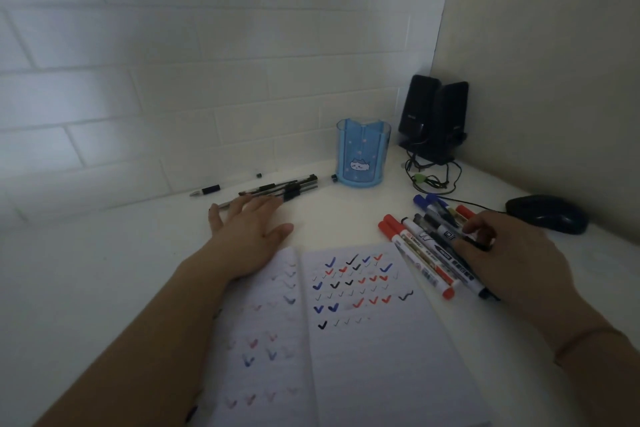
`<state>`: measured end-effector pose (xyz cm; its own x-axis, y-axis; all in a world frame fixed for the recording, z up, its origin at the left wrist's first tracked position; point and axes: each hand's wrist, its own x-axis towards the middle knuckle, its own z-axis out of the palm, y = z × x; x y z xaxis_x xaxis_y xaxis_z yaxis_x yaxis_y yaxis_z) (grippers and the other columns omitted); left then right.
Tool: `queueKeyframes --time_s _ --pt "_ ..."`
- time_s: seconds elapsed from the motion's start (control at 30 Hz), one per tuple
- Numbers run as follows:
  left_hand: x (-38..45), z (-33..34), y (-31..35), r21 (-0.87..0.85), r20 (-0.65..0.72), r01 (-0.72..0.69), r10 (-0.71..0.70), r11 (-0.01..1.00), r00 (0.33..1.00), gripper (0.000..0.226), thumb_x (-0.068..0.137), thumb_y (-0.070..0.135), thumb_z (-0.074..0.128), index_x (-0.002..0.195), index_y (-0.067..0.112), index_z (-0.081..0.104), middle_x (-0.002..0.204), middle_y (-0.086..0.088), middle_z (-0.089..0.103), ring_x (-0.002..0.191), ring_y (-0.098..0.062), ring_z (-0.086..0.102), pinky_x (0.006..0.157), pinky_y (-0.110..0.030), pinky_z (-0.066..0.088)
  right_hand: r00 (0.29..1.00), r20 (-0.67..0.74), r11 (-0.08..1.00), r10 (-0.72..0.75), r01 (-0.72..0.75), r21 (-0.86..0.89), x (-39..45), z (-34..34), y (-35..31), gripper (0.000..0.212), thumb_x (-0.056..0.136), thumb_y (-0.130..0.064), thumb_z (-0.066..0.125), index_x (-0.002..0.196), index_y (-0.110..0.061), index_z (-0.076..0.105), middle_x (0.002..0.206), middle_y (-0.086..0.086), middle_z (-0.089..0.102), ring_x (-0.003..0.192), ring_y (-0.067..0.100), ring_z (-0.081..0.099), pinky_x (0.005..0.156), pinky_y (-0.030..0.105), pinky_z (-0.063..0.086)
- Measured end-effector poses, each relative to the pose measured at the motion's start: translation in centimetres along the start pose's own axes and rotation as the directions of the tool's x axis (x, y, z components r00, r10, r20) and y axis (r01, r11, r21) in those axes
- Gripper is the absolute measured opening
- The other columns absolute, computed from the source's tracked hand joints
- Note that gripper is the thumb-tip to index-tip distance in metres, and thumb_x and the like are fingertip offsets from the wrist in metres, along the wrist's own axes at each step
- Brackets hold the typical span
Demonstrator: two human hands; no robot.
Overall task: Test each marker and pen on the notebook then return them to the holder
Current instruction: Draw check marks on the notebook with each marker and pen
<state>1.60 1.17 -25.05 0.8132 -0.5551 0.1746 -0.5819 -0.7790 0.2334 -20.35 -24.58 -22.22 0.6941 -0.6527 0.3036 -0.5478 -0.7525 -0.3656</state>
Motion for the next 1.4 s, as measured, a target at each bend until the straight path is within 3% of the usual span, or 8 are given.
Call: queueKeyframes --time_s 0.13,0.4,0.5,0.63,0.77,0.93,1.07,1.4 --pt "0.0 0.0 0.0 -0.005 -0.07 0.039 -0.039 0.999 0.997 0.056 0.094 0.054 0.036 0.145 0.038 0.022 0.153 0.008 0.023 0.14 -0.023 0.017 0.112 -0.057 0.003 1.0 -0.009 0.998 -0.03 0.03 0.048 -0.2 0.1 -0.6 0.012 0.084 -0.044 0.06 0.091 -0.035 0.056 0.074 -0.01 0.054 0.062 0.01 0.055 0.06 0.033 0.053" --pt "-0.1 -0.7 0.0 -0.022 -0.262 0.117 -0.119 0.993 0.958 0.017 0.091 0.031 0.054 0.107 0.03 0.06 0.113 0.006 0.061 0.11 -0.024 0.046 0.096 -0.042 0.025 0.996 -0.035 0.992 -0.087 0.089 0.091 -0.7 -0.5 -1.6 0.008 0.086 -0.043 0.057 0.087 -0.036 0.053 0.072 -0.014 0.051 0.061 0.006 0.053 0.06 0.032 0.054" --pt "-0.1 -0.4 -0.1 0.004 -0.233 0.127 -0.122 0.992 0.965 0.024 0.093 0.022 0.049 0.115 0.025 0.058 0.115 0.0 0.058 0.11 -0.025 0.049 0.096 -0.043 0.03 0.988 -0.101 0.985 -0.114 0.126 0.117 -1.2 -0.9 -2.2 0.008 0.086 -0.039 0.059 0.085 -0.035 0.052 0.071 -0.018 0.049 0.061 0.002 0.049 0.061 0.034 0.054" --pt "-0.6 -1.6 0.8 -0.237 -0.297 0.051 -0.123 0.97 0.947 0.025 0.094 0.009 0.044 0.113 0.013 0.061 0.102 -0.009 0.055 0.097 -0.03 0.055 0.081 -0.037 0.041 0.96 -0.144 0.94 -0.241 0.268 0.212 -2.0 -1.5 -3.3 0.005 0.084 -0.033 0.062 0.082 -0.03 0.058 0.069 -0.011 0.057 0.062 -0.003 0.05 0.057 0.02 0.039" --pt "-4.1 -3.9 5.6 -0.5 -0.176 -0.211 0.14 0.84 0.974 0.023 0.098 0.012 0.041 0.101 0.029 0.055 0.082 0.005 0.057 0.064 -0.007 0.051 0.055 -0.019 0.04 0.942 0.019 0.842 -0.335 0.29 0.455 -3.7 -2.1 -5.4 0.037 0.069 -0.063 0.046 0.089 -0.037 0.06 0.065 -0.011 0.063 0.057 0.005 0.058 0.049 0.016 0.044" --pt "-8.0 -4.0 10.8 -0.432 -0.068 -0.561 0.594 0.706 0.801 0.012 0.1 0.033 0.038 0.107 0.034 0.048 0.093 0.02 0.051 0.085 0.002 0.049 0.075 -0.014 0.039 0.943 0.084 0.446 -0.323 0.074 0.892 -4.8 -1.3 -6.6 0.04 0.063 -0.055 0.07 0.069 -0.02 0.053 0.05 0.002 0.055 0.039 0.007 0.043 0.041 0.015 0.037" --pt "-7.5 -3.6 10.4 -0.387 -0.066 -0.627 0.658 0.676 0.75 0.025 0.1 0.034 0.037 0.111 0.02 0.055 0.08 0.005 0.058 0.067 -0.01 0.05 0.063 -0.032 0.044 0.929 -0.002 0.474 -0.37 0.191 0.859 -4.8 -1.4 -7.1 0.028 0.074 -0.031 0.059 0.064 -0.008 0.046 0.042 0.005 0.05 0.034 0.007 0.042 0.038 0.016 0.037" --pt "-7.1 -4.4 9.8 -0.444 -0.095 -0.635 0.671 0.632 0.735 0.022 0.098 0.026 0.047 0.114 0.021 0.061 0.052 0.013 0.042 0.042 -0.006 0.039 0.049 -0.02 0.029 0.902 0.0 0.38 -0.432 0.182 0.907 -5.1 -1.3 -7.4 0.02 0.084 -0.018 0.054 0.066 -0.011 0.047 0.045 0.019 0.048 0.034 0.015 0.042 0.037 0.021 0.037"
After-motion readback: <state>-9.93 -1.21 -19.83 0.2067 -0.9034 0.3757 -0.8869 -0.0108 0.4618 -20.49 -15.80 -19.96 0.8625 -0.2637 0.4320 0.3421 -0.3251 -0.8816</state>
